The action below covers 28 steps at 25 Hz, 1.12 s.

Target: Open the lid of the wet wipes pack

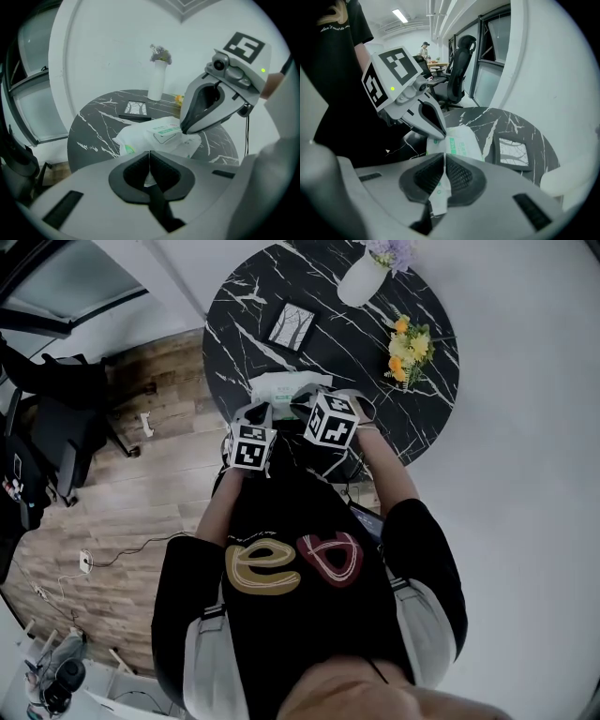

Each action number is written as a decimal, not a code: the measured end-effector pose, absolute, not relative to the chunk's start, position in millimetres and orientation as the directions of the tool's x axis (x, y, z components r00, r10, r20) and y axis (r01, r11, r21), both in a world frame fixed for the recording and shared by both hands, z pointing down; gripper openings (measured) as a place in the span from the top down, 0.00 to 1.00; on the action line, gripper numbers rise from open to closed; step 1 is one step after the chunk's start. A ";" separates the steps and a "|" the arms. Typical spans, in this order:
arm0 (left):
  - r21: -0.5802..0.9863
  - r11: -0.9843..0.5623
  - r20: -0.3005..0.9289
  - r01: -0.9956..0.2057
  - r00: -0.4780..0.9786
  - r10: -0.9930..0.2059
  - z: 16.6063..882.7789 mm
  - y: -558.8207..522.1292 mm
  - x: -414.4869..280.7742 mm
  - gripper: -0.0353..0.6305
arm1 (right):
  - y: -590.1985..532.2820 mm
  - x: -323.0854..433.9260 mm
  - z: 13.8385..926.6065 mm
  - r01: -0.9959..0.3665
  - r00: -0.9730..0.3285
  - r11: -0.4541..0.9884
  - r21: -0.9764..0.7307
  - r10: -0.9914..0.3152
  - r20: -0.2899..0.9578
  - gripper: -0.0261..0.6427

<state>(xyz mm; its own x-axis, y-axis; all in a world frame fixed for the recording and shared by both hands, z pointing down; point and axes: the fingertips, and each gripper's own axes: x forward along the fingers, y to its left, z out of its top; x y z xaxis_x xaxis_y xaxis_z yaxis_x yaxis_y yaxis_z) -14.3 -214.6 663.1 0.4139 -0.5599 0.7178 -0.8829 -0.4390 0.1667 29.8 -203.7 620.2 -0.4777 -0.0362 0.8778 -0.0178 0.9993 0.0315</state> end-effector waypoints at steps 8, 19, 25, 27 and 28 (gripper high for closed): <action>0.205 -0.416 0.718 -0.886 0.425 -0.552 659.0 -212.4 -14.3 0.92 | -209.5 30.5 611.9 -0.028 -0.486 0.998 0.055 -0.062 0.872 0.93; 0.214 -0.419 0.716 -0.883 0.433 -0.548 659.1 -212.5 -15.3 0.92 | -221.8 29.1 600.3 -0.065 -0.502 0.993 0.103 -0.122 0.856 0.94; 0.216 -0.423 0.717 -0.880 0.438 -0.543 659.5 -211.8 -14.3 0.92 | -230.8 29.5 595.1 -0.095 -0.516 0.987 0.129 -0.160 0.841 0.94; 0.217 -0.425 0.716 -0.879 0.439 -0.543 659.4 -211.5 -14.3 0.92 | -234.2 29.2 593.2 -0.100 -0.514 0.984 0.147 -0.178 0.839 0.94; 0.218 -0.425 0.715 -0.878 0.440 -0.543 659.4 -211.8 -14.2 0.92 | -236.1 28.9 592.5 -0.102 -0.514 0.983 0.153 -0.184 0.838 0.94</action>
<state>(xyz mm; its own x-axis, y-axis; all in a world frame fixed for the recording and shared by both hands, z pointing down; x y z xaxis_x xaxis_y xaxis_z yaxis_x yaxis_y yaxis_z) -14.2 -211.8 659.4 0.4404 -0.5428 0.7152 -0.8783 -0.4254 0.2180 28.9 -236.1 592.5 -0.5139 -0.1839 0.8379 -0.1018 0.9829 0.1533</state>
